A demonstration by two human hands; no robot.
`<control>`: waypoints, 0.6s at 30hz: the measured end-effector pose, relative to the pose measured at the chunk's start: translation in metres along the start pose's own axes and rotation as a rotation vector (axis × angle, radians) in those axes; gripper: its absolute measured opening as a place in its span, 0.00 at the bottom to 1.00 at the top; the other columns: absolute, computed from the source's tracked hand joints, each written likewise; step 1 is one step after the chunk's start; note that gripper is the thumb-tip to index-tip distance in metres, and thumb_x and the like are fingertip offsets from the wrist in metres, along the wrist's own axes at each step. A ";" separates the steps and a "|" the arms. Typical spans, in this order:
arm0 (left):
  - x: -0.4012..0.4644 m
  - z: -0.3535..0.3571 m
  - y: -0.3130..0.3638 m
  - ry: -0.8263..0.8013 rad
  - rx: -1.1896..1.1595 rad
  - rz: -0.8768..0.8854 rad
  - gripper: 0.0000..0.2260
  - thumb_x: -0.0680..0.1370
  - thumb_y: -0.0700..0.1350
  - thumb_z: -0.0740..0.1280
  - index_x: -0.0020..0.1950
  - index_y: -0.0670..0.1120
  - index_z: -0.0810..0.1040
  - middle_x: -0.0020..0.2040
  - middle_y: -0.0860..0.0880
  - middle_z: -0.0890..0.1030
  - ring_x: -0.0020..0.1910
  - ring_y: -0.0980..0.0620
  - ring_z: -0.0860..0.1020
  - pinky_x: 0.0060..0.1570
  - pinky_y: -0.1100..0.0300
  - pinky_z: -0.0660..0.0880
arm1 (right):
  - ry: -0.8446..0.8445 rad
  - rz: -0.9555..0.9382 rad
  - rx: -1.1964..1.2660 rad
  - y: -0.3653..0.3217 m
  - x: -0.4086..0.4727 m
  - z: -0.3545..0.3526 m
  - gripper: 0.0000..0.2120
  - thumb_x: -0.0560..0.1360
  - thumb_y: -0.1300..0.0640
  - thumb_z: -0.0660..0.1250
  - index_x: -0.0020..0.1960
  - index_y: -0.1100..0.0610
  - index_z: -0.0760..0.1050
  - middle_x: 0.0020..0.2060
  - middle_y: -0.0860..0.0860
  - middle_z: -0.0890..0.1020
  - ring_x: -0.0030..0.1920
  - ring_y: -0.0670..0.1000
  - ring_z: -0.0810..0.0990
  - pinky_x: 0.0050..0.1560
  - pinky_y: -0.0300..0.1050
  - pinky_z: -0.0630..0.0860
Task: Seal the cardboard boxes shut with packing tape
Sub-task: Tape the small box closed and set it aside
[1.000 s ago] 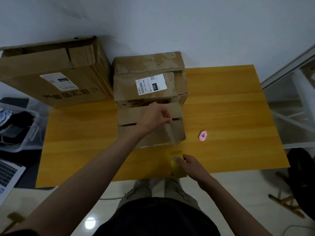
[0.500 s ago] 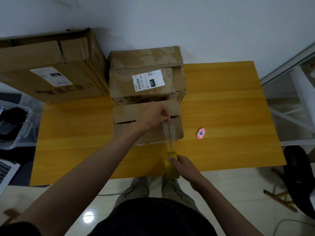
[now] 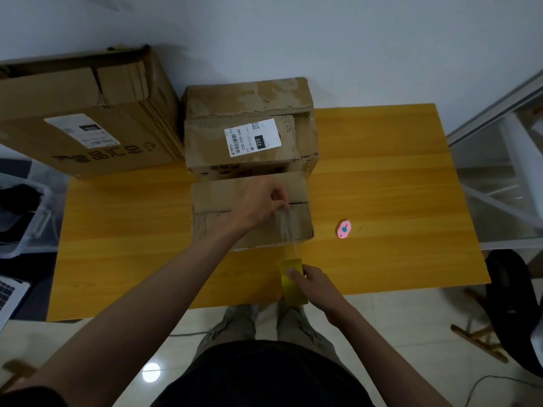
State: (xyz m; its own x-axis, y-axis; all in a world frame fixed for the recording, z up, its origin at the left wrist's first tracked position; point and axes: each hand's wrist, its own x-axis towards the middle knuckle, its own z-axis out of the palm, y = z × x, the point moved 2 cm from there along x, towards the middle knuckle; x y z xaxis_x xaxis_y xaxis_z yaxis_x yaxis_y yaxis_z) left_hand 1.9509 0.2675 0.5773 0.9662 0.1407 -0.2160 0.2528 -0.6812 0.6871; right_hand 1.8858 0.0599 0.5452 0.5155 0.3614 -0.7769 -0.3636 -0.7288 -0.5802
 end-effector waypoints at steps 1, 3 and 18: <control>0.001 0.001 -0.002 0.006 0.005 0.002 0.04 0.73 0.43 0.77 0.40 0.47 0.84 0.38 0.57 0.79 0.39 0.61 0.76 0.43 0.62 0.74 | -0.004 -0.005 0.008 0.002 0.001 0.001 0.24 0.80 0.38 0.61 0.56 0.59 0.78 0.53 0.58 0.82 0.54 0.58 0.81 0.58 0.61 0.76; 0.002 0.002 -0.006 0.026 0.022 0.003 0.03 0.73 0.45 0.77 0.41 0.49 0.84 0.40 0.56 0.81 0.42 0.59 0.77 0.46 0.55 0.78 | 0.000 -0.020 0.007 0.003 0.000 0.000 0.30 0.77 0.34 0.60 0.56 0.62 0.77 0.54 0.61 0.81 0.55 0.60 0.80 0.57 0.62 0.76; -0.013 0.007 0.002 -0.068 0.119 0.158 0.03 0.80 0.44 0.68 0.47 0.49 0.75 0.47 0.55 0.75 0.50 0.52 0.70 0.52 0.58 0.69 | -0.091 -0.036 0.065 -0.007 -0.019 -0.021 0.15 0.84 0.54 0.60 0.39 0.53 0.72 0.31 0.45 0.77 0.26 0.34 0.77 0.28 0.25 0.67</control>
State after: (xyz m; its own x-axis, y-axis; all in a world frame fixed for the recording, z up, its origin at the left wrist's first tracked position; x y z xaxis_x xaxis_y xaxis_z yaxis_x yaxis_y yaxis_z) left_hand 1.9381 0.2595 0.5768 0.9867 -0.0210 -0.1612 0.0865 -0.7718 0.6299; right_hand 1.8948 0.0459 0.5695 0.4575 0.4402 -0.7726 -0.3970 -0.6763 -0.6205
